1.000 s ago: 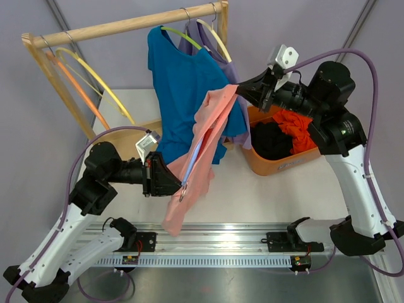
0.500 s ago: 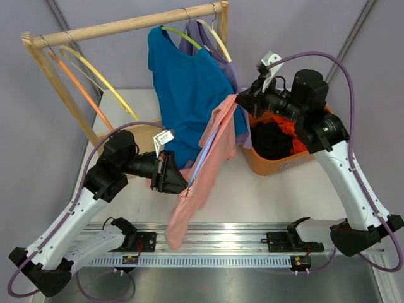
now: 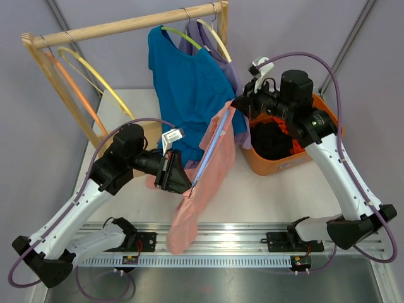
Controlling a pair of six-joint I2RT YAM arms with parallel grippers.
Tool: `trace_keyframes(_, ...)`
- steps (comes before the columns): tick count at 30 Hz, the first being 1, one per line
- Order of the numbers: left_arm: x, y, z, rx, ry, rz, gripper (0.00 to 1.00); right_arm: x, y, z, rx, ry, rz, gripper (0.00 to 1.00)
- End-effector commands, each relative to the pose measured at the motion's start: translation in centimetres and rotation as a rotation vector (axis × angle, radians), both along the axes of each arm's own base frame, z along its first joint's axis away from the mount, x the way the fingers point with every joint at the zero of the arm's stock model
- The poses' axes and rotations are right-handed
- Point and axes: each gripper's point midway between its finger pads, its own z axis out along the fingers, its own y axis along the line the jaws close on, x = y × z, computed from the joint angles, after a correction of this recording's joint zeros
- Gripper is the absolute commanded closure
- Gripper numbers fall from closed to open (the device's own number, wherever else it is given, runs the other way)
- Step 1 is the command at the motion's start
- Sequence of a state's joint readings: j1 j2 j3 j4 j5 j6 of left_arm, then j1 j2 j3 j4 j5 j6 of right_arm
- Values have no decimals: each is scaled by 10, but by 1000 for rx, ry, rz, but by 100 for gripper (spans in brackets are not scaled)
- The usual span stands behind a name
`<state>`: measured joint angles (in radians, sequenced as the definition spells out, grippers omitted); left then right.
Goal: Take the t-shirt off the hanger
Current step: Remove the tshirt from the hanger
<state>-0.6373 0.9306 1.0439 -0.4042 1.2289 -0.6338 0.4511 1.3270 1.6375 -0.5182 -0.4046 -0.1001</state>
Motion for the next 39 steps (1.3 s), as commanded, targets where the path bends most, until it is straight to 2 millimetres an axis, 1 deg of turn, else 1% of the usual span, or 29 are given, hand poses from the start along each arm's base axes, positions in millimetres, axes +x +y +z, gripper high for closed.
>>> trace_keyframes(1, -45, 22, 36, -97, -52, -230, 100, 39, -26, 4, -23, -75, -164, 92)
trace_keyframes(3, -46, 20, 39, -94, -48, -241, 100, 41, -23, -1, -23, -54, -159, 92)
trace_keyframes(6, -47, 18, 48, -109, -71, -257, 100, 44, -23, -11, -56, -33, -156, 92)
trace_keyframes(7, -48, 19, 54, -121, -85, -262, 100, 44, -23, -14, -68, -29, -154, 92)
trace_keyframes(9, -48, 19, 62, -147, -121, -264, 100, 39, -24, -25, -96, -15, -136, 93)
trace_keyframes(11, -46, 17, 70, -163, -140, -244, 100, 26, -20, -29, -118, -24, -58, 95)
trace_keyframes(12, -44, 15, 75, -192, -183, -231, 100, 12, -18, -32, -123, -35, -8, 98)
trace_keyframes(13, -39, 12, 78, -201, -203, -190, 100, -5, -10, -33, -117, -44, 91, 99)
trace_keyframes(14, -35, 11, 79, -209, -218, -167, 100, -16, -8, -34, -135, -74, 150, 100)
trace_keyframes(15, -30, 8, 80, -214, -232, -140, 100, -30, -8, -37, -135, -86, 196, 100)
trace_keyframes(16, -20, 4, 79, -219, -267, -82, 100, -45, -3, -37, -124, -100, 270, 100)
trace_keyframes(17, -11, 2, 73, -204, -261, -45, 100, -50, -3, -37, -127, -124, 295, 100)
trace_keyframes(18, -6, 0, 72, -211, -280, -25, 100, -58, -4, -39, -120, -134, 307, 100)
trace_keyframes(19, 5, -4, 68, -210, -312, 25, 100, -60, -5, -39, -119, -140, 305, 100)
trace_keyframes(20, 14, -6, 66, -211, -331, 62, 100, -59, -6, -37, -114, -150, 294, 100)
trace_keyframes(21, 23, -10, 62, -217, -355, 94, 100, -56, -8, -40, -116, -142, 275, 100)
trace_keyframes(24, 58, -19, 62, -233, -451, 244, 100, -53, -12, -43, -115, -128, 257, 100)
trace_keyframes(27, 78, -23, 62, -246, -554, 316, 100, -45, -22, -44, -115, -130, 194, 100)
trace_keyframes(28, 87, -24, 60, -243, -591, 354, 100, -42, -27, -44, -115, -129, 170, 100)
trace_keyframes(29, 92, -25, 60, -248, -612, 368, 100, -39, -29, -43, -110, -131, 149, 100)
trace_keyframes(30, 99, -26, 59, -244, -629, 398, 100, -35, -32, -48, -116, -124, 125, 100)
trace_keyframes(31, 102, -28, 57, -255, -635, 403, 100, -33, -32, -51, -119, -118, 121, 100)
trace_keyframes(32, 104, -29, 64, -285, -656, 411, 100, -31, -32, -52, -117, -116, 119, 100)
trace_keyframes(34, 106, -30, 68, -307, -655, 426, 100, -29, -30, -58, -115, -102, 128, 100)
trace_keyframes(36, 108, -29, 80, -333, -681, 451, 100, -26, -27, -59, -109, -105, 137, 100)
trace_keyframes(38, 117, -25, 91, -336, -731, 516, 100, -29, -22, -56, -96, -116, 173, 100)
trace_keyframes(39, 119, -24, 93, -336, -742, 535, 100, -41, -12, -51, -67, -120, 263, 100)
